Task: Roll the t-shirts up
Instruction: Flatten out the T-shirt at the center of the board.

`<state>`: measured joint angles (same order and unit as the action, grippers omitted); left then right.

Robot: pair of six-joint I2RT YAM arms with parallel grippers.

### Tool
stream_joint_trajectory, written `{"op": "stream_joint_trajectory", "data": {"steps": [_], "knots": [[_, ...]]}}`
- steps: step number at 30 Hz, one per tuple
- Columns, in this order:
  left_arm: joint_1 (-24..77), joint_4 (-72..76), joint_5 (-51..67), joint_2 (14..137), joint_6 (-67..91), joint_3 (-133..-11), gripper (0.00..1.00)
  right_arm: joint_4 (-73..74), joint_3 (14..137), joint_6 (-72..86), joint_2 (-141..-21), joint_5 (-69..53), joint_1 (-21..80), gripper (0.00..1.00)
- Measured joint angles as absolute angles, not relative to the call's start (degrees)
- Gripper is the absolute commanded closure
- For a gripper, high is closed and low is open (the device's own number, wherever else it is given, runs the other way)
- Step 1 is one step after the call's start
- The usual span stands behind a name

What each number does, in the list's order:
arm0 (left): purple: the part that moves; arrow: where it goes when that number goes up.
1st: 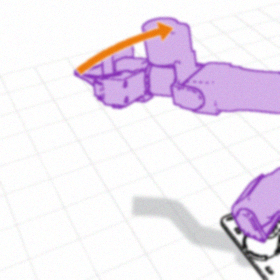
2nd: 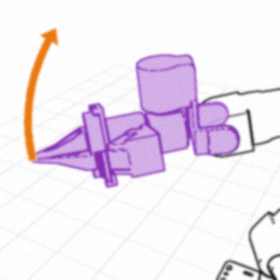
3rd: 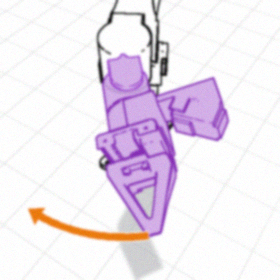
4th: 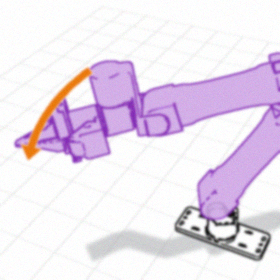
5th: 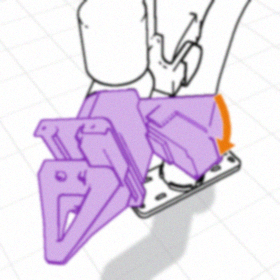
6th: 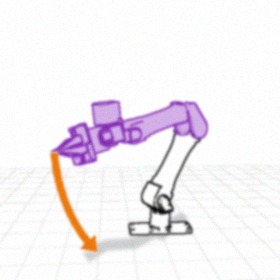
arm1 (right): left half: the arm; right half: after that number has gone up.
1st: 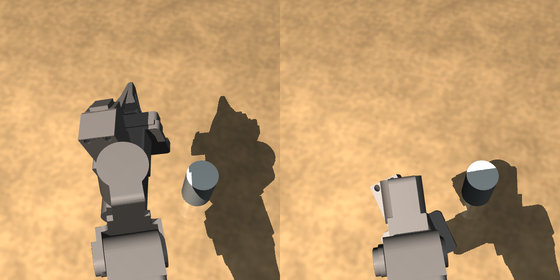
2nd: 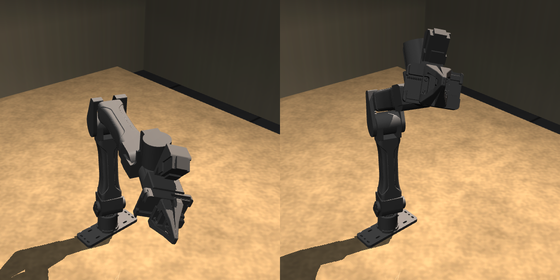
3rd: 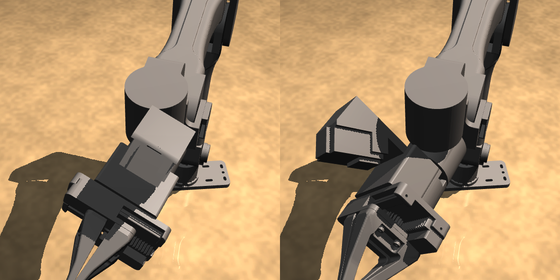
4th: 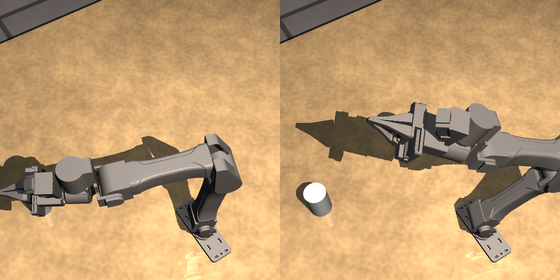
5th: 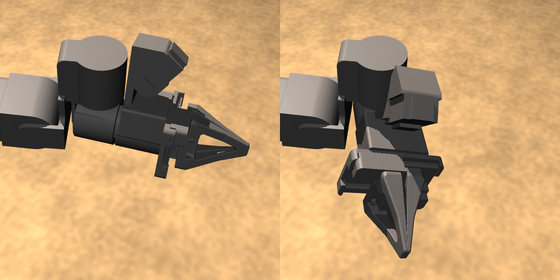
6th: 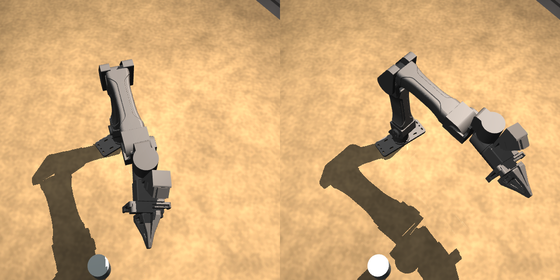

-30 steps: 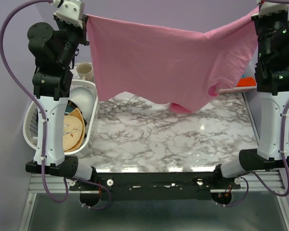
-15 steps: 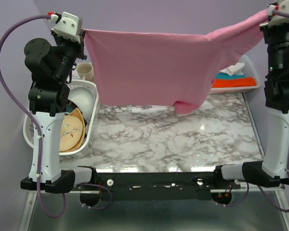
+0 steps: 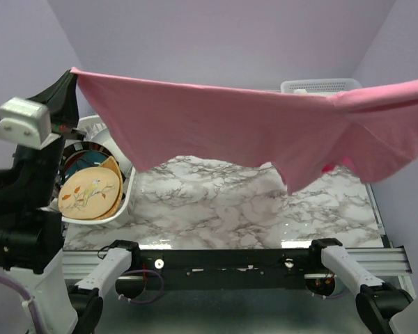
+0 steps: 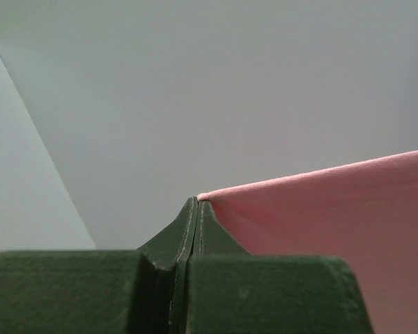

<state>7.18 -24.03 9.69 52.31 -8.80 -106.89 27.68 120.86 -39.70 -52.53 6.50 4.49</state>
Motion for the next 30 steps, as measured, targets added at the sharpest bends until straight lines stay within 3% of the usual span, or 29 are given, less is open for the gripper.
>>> {"op": "stream_joint_trajectory", "data": {"steps": [7, 14, 24, 30], "knots": [[7.2, -23.5, 10.6, 46.9, -9.6, -107.2, 1.0, 29.4, 121.9, -39.9, -49.9, 5.7, 4.5, 0.99], [7.1, -23.1, 11.9, 49.0, -11.6, -106.5, 1.0, 27.5, 122.3, -40.2, -50.9, 5.2, 4.5, 0.99], [7.0, -20.8, 16.5, 55.5, -13.5, -79.2, 1.0, 23.5, 95.4, -38.5, -56.3, -3.5, 4.5, 0.99], [7.0, -20.6, 19.0, 66.7, -13.5, -63.2, 1.0, 23.2, 78.6, -38.7, -69.6, -7.7, 4.5, 1.0]]}}
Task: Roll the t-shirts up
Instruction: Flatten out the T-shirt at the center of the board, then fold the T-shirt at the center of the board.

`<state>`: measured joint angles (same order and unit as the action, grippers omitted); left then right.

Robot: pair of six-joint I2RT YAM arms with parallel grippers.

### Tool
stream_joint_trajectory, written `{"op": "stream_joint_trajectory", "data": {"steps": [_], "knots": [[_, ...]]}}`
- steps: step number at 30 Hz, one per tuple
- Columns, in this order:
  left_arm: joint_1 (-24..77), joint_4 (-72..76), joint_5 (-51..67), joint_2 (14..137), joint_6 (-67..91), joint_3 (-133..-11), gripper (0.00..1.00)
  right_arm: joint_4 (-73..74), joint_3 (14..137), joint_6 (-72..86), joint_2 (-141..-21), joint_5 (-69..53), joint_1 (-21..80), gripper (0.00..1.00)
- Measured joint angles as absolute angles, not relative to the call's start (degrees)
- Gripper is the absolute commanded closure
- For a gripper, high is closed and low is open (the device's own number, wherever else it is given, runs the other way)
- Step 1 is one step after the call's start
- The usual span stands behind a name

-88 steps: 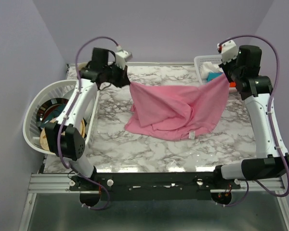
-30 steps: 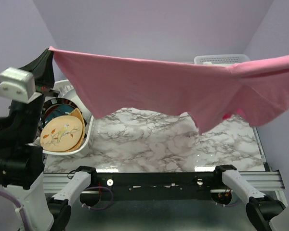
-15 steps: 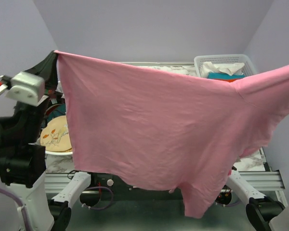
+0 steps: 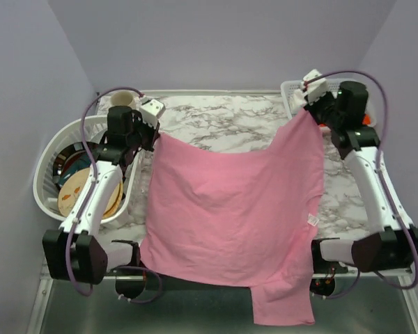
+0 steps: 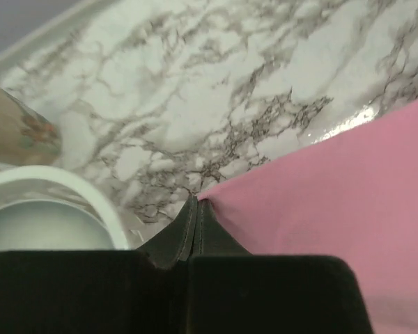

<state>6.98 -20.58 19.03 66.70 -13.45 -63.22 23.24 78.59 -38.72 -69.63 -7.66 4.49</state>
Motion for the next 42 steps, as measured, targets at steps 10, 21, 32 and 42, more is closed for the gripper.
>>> {"op": "stream_joint_trajectory", "data": {"steps": [10, 21, 32, 42], "knots": [[7.2, -15.6, 18.3, 93.6, -13.8, -68.2, 1.0, 19.8, 88.8, -40.9, -104.5, -7.1, 4.5, 1.0], [7.2, -15.2, 14.3, 105.3, -15.0, -82.3, 1.0, 19.5, 107.7, -42.3, -120.4, -1.8, 4.5, 1.0], [6.1, -15.1, 13.3, 108.6, -14.8, -89.7, 1.0, 20.2, 115.3, -43.5, -126.6, 1.6, 4.8, 0.99], [6.1, -16.3, 15.2, 108.6, -15.6, -89.4, 1.0, 20.4, 101.7, -43.6, -120.0, 2.0, 5.2, 1.0]]}}
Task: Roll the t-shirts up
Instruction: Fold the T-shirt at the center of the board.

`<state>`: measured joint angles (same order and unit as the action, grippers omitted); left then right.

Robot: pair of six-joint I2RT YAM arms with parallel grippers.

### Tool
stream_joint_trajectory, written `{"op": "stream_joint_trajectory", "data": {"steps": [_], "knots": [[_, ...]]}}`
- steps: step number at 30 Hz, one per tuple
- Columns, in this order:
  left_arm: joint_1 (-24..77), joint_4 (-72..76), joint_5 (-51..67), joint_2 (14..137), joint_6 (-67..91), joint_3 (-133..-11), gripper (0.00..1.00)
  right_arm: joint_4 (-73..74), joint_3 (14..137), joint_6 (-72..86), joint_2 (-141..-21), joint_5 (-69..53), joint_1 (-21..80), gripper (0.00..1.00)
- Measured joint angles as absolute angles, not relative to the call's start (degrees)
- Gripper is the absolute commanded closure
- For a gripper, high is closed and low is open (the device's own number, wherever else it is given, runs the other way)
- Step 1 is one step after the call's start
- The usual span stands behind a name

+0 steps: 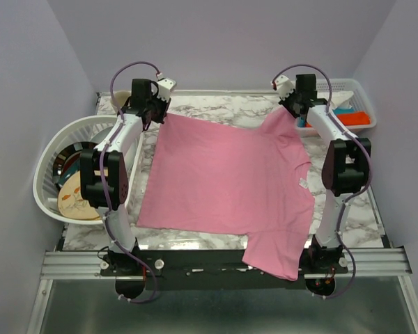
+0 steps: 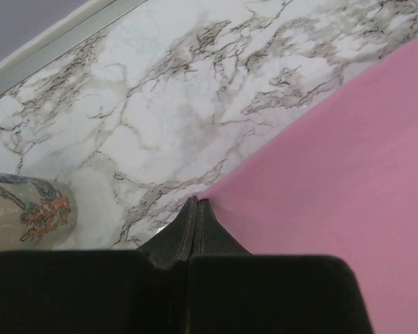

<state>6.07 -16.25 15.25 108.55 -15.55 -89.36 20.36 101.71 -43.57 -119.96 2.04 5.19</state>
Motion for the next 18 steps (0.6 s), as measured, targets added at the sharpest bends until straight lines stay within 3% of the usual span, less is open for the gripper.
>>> {"op": "stream_joint_trajectory", "data": {"steps": [10, 18], "knots": [[5.7, -17.4, 17.4, 108.0, -18.3, -87.5, 1.0, 23.0, 85.0, -43.7, -100.0, 0.3, 5.2, 0.99], [4.3, -20.1, 18.9, 105.6, -22.1, -83.3, 1.0, 26.8, 73.9, -43.5, -91.0, -1.3, 5.2, 1.0]]}}
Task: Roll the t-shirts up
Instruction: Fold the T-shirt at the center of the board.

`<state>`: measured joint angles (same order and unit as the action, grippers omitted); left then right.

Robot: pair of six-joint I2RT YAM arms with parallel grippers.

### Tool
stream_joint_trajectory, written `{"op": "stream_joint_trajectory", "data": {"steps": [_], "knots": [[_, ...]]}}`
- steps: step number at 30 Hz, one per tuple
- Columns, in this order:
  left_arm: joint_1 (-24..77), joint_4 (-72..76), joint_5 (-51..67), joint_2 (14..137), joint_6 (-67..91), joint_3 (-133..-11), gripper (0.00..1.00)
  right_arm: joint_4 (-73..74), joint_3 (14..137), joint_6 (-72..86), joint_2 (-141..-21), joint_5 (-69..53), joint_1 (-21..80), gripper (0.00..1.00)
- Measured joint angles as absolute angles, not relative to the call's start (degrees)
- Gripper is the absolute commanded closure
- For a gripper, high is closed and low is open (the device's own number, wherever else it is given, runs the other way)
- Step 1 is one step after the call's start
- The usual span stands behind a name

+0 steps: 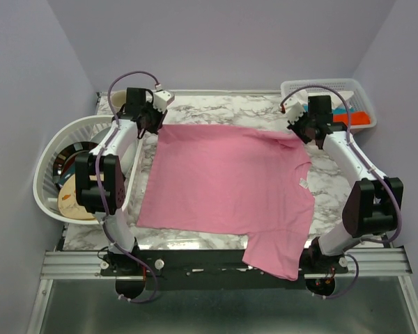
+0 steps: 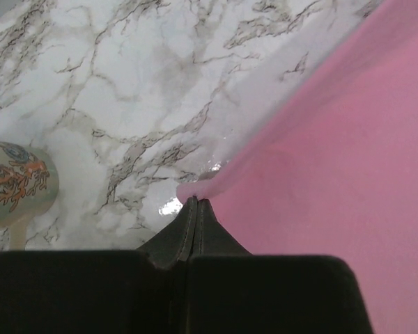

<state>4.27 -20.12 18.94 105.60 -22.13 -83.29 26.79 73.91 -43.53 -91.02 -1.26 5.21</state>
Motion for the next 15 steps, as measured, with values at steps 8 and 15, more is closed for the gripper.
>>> {"op": "stream_joint_trajectory", "data": {"steps": [8, 15], "knots": [[2.7, -22.6, 20.7, 101.6, -26.8, -80.2, 1.0, 29.9, 62.5, -43.5, -83.4, -1.3, 5.2, 0.99], [2.6, -24.4, 22.8, 99.9, -30.2, -78.5, 1.0, 33.8, 60.7, -44.1, -77.2, -1.4, 5.2, 0.99]]}}
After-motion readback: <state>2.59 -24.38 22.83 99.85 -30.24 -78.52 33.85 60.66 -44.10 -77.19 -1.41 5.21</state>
